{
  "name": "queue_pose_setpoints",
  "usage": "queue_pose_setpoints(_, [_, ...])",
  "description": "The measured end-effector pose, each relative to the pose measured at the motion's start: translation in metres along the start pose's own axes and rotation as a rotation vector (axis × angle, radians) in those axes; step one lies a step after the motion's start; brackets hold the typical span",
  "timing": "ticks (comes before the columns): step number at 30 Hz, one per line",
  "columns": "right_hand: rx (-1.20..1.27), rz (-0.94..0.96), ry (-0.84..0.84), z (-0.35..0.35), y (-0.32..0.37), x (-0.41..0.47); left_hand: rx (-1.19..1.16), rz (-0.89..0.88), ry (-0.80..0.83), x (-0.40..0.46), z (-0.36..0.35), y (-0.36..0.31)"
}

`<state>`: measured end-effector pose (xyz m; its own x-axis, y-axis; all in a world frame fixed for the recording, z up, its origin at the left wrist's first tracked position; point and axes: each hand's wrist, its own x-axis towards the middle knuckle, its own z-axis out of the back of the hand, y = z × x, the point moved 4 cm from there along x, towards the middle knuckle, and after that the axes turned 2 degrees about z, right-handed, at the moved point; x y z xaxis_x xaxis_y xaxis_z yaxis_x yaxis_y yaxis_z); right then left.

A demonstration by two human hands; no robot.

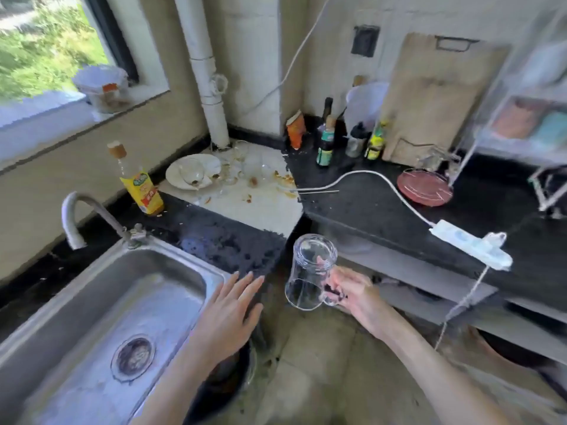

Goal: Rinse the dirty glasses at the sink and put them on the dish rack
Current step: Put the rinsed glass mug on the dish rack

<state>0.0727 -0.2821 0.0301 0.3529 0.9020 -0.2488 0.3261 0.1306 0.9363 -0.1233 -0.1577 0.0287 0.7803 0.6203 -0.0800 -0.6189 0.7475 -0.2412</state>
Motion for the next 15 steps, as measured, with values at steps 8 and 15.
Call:
queue_pose_setpoints(8, [-0.019, 0.035, -0.293, 0.166, 0.011, -0.141, -0.076, -0.368, 0.084, 0.033, -0.046, -0.204])
queue_pose_setpoints(15, [0.047, 0.058, -0.558, 0.32, 0.012, -0.254, -0.022, -0.584, 0.169, 0.049, -0.091, -0.377])
